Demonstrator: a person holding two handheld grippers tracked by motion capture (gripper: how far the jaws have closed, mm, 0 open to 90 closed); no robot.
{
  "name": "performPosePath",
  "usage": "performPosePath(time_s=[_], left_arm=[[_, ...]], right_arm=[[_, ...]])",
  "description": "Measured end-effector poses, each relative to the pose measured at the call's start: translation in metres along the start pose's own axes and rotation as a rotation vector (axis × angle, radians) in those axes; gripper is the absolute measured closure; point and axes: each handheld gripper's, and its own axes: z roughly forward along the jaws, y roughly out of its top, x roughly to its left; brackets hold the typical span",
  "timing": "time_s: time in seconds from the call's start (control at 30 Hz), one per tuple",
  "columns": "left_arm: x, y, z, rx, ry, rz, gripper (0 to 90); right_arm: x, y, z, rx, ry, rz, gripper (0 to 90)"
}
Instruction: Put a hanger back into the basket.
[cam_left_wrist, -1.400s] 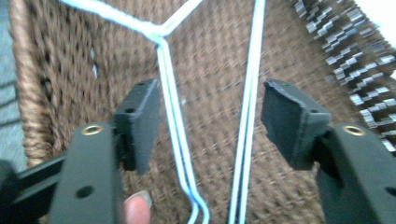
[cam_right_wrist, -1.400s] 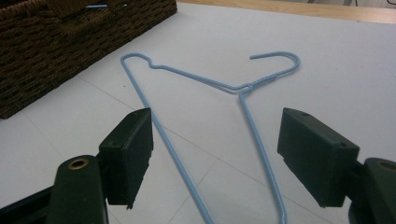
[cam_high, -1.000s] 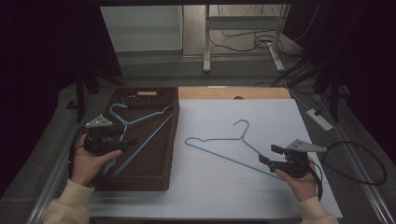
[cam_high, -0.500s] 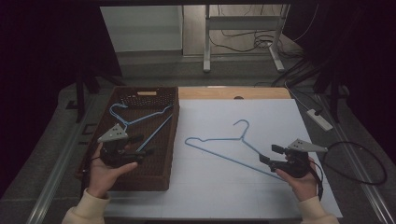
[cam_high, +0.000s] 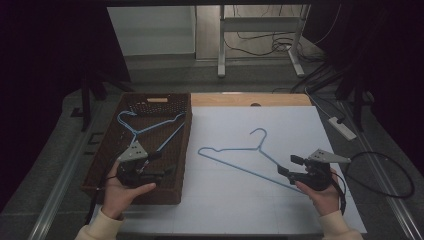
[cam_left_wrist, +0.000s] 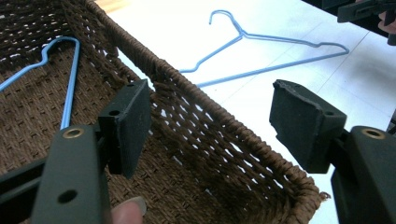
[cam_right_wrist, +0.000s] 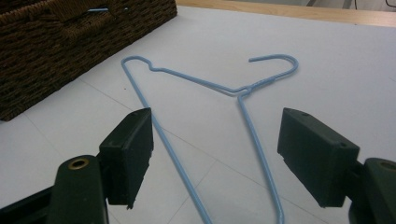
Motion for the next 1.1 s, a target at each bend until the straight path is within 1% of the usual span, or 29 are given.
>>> performPosePath(time_s=[0.3, 0.33, 0.37, 0.4, 0.43, 0.47, 0.53, 0.57, 0.63, 0.73, 0.87, 0.97, 1.03, 1.1], left_arm=[[0.001, -0.001, -0.001, -0.034, 0.007, -0.029, 30.7], [0.002, -0.002, 0.0, -0.044, -0.019, -0.052, 30.6], [0.002, -0.002, 0.0, -0.044, -0.019, -0.052, 30.6], [0.003, -0.003, 0.001, -0.044, -0.032, -0.061, 30.6], [0.003, -0.003, 0.002, -0.038, -0.027, -0.058, 30.6], [0.001, -0.003, 0.003, -0.027, -0.01, -0.037, 30.6], [-0.001, -0.003, 0.004, -0.017, 0.0, -0.019, 30.4], [-0.001, -0.003, 0.004, -0.017, 0.0, -0.019, 30.4], [-0.002, -0.003, 0.006, -0.004, 0.013, -0.002, 30.3], [-0.001, -0.005, 0.008, -0.003, 0.002, -0.008, 30.4], [-0.001, -0.006, 0.009, 0.0, 0.0, -0.009, 30.4], [0.0, -0.007, 0.009, 0.004, -0.003, -0.008, 30.3], [0.0, -0.008, 0.01, 0.003, -0.004, -0.01, 30.4], [0.0, -0.009, 0.01, 0.005, -0.005, -0.009, 30.4]], right_arm=[[0.0, 0.0, 0.0, 0.001, -0.002, -0.005, 27.4], [0.0, 0.0, 0.0, 0.002, -0.002, -0.006, 27.4], [0.0, 0.0, 0.0, 0.003, -0.003, -0.009, 27.4], [0.001, 0.0, 0.0, 0.006, -0.004, -0.013, 27.5], [0.001, 0.0, 0.0, 0.008, -0.003, -0.013, 27.6], [0.001, 0.001, 0.0, 0.01, -0.001, -0.014, 27.6], [0.002, 0.001, 0.0, 0.014, -0.001, -0.021, 27.7], [0.002, 0.001, 0.0, 0.014, -0.001, -0.021, 27.7], [0.002, 0.001, 0.0, 0.023, -0.002, -0.027, 28.0], [0.003, 0.001, 0.001, 0.032, -0.002, -0.034, 28.1], [0.003, 0.002, 0.003, 0.046, -0.005, -0.05, 28.2], [0.003, 0.003, 0.003, 0.055, -0.006, -0.048, 28.4], [0.005, 0.004, 0.005, 0.073, -0.015, -0.057, 28.7], [0.008, 0.006, 0.006, 0.083, -0.01, -0.062, 29.1]])
